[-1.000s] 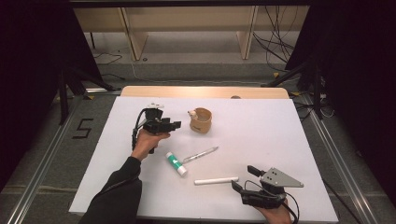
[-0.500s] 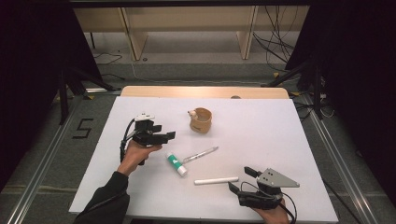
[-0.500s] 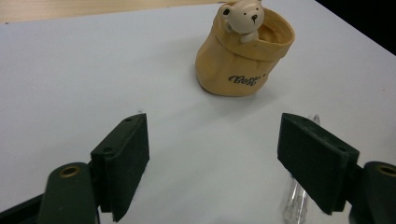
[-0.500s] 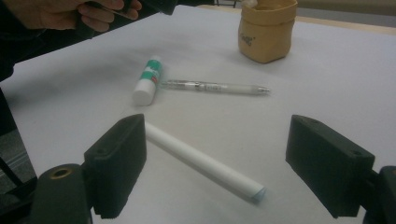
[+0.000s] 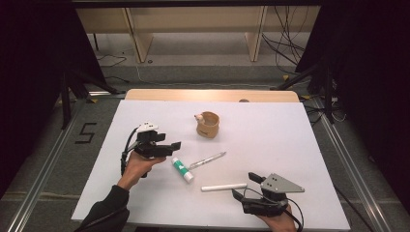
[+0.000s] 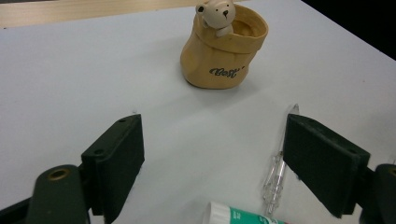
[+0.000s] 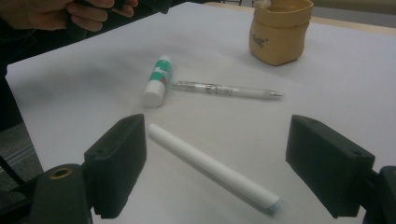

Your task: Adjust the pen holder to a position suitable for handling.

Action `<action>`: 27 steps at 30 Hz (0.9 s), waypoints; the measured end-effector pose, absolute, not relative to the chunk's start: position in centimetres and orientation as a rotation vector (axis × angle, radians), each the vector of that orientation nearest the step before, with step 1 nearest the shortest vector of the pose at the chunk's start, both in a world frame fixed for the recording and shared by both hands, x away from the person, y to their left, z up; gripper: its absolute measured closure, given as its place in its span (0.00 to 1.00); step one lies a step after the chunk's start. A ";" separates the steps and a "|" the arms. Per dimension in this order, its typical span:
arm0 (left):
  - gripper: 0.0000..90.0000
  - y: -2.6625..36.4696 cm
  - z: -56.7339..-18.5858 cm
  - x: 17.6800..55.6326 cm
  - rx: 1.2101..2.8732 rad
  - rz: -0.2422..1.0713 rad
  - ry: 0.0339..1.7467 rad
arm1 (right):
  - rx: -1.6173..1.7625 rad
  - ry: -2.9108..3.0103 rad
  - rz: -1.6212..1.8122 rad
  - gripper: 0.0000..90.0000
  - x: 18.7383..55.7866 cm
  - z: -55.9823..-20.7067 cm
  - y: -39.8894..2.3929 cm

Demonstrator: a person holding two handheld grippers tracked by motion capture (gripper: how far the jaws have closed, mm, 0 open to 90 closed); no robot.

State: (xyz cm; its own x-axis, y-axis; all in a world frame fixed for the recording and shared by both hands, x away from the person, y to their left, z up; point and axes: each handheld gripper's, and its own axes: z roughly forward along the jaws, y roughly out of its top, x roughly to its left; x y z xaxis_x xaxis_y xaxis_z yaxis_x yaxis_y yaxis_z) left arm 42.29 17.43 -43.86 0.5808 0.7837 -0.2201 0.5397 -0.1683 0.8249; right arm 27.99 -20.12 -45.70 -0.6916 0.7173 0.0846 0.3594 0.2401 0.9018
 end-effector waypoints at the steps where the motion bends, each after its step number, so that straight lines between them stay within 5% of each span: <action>1: 0.22 17.7 -43.9 42.0 1.844 0.320 1.070 | 0.987 2.179 1.432 0.24 28.1 -45.6 -19.9; 27: 0.20 20.0 -45.2 38.1 1.800 0.321 1.026 | 0.932 2.280 1.367 0.24 30.4 -44.9 -15.4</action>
